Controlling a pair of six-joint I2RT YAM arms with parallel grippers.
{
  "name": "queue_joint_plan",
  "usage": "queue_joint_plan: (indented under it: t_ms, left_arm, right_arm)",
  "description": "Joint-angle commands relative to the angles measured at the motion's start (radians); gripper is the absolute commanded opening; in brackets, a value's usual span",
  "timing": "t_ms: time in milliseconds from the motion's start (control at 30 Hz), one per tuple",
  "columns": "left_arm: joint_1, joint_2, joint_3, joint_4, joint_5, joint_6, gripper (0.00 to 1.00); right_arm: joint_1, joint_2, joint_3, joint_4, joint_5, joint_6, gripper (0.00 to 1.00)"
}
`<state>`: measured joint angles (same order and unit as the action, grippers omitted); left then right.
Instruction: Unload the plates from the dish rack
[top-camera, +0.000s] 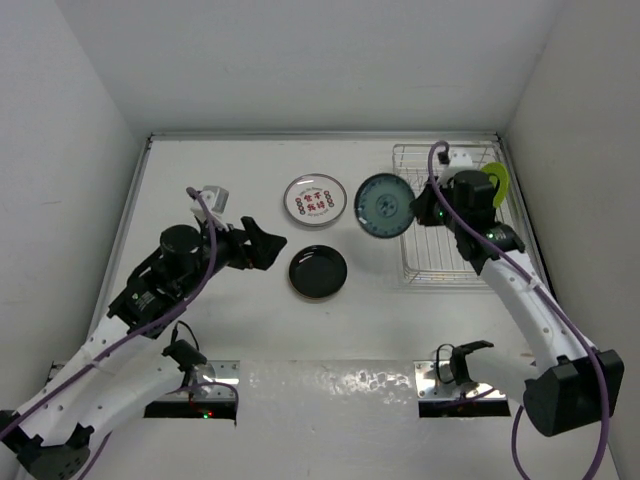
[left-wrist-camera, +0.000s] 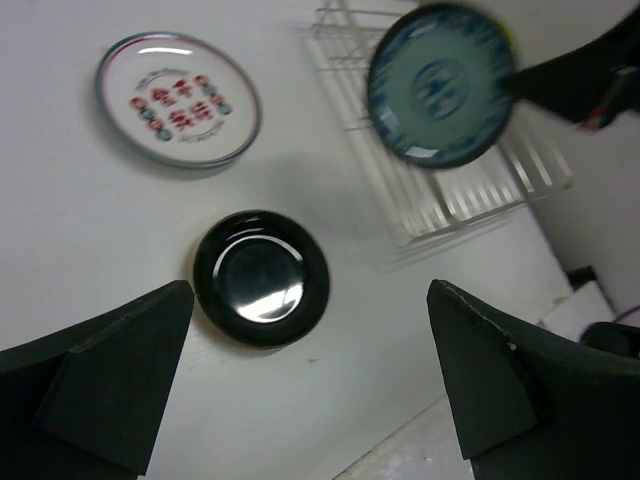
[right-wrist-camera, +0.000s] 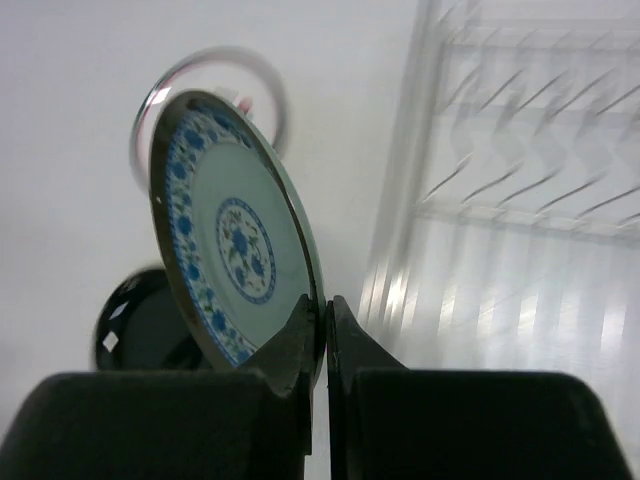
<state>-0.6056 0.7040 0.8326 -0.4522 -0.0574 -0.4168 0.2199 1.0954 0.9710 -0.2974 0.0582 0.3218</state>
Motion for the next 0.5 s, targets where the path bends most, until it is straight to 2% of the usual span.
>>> queue_joint_plan:
  t_ms: [0, 33, 100, 267, 367, 467]
  left_arm:
    - [0.007, 0.020, -0.052, 0.202, 0.172, -0.063, 1.00]
    - [0.007, 0.035, -0.062, 0.222, 0.221, -0.076, 1.00]
    - [0.006, 0.083, -0.102, 0.291, 0.276, -0.100, 1.00]
    - [-0.002, 0.170, -0.159, 0.414, 0.301, -0.135, 0.99]
    - [-0.008, 0.209, -0.155, 0.472, 0.295, -0.148, 0.95]
    - [-0.011, 0.250, -0.138, 0.478, 0.259, -0.143, 0.86]
  right_arm:
    - [0.016, -0.028, -0.130, 0.207, -0.429, 0.183, 0.00]
    - [0.038, -0.034, -0.146, 0.228, -0.483, 0.216, 0.00]
    - [0.062, -0.055, -0.181, 0.263, -0.491, 0.237, 0.00]
    - [0.153, -0.074, -0.261, 0.369, -0.511, 0.322, 0.00]
    - [0.200, -0.068, -0.293, 0.414, -0.518, 0.353, 0.00]
    - [0.228, -0.065, -0.316, 0.448, -0.532, 0.376, 0.00]
